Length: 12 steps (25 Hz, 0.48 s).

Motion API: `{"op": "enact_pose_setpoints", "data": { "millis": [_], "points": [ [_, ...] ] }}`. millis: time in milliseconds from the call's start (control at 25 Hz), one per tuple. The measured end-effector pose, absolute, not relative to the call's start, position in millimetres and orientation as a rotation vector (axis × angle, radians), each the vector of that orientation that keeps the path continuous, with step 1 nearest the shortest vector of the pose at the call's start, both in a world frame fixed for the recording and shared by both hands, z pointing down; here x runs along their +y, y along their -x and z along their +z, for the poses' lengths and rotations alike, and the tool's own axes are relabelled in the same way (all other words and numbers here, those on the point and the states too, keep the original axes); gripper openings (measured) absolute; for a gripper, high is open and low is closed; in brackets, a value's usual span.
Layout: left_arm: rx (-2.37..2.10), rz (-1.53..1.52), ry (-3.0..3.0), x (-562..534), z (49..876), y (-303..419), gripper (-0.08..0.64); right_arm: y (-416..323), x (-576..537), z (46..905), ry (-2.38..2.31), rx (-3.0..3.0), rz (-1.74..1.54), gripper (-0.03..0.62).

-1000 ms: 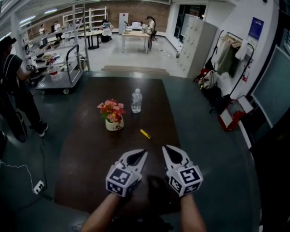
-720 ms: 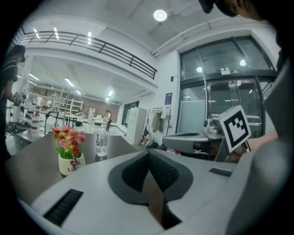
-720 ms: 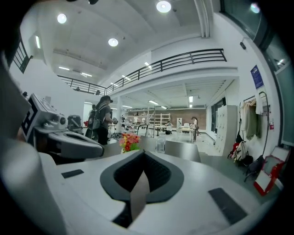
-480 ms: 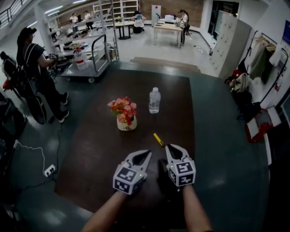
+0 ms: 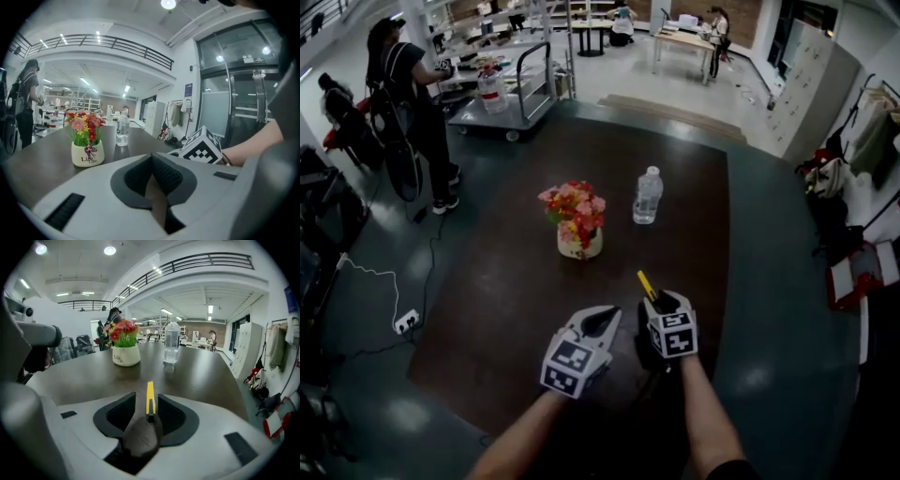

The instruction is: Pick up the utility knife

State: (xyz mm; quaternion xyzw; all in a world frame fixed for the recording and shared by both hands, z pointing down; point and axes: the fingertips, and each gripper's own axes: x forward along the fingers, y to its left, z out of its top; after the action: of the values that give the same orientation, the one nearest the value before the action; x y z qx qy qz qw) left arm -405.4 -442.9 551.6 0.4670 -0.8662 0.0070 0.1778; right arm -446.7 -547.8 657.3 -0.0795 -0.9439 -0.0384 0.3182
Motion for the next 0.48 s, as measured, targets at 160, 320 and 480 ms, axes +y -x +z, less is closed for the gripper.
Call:
{"op": "enact_pose_setpoints", "data": {
  "millis": [160,320,480],
  "points": [
    [-2.448,0.007,-1.283,-439,559,410,0.000,457,-553,672,0.210,-2.430,-0.153,0.161],
    [-2.443,0.000,-1.258,-437,565,410,0.000,463,-552,682,0.231,-2.362,-0.177,0.172],
    [-2.438,-0.006,-1.232,-433,570,407,0.000,463,-543,679,0.260,-2.313,-0.178,0.165]
  ]
}}
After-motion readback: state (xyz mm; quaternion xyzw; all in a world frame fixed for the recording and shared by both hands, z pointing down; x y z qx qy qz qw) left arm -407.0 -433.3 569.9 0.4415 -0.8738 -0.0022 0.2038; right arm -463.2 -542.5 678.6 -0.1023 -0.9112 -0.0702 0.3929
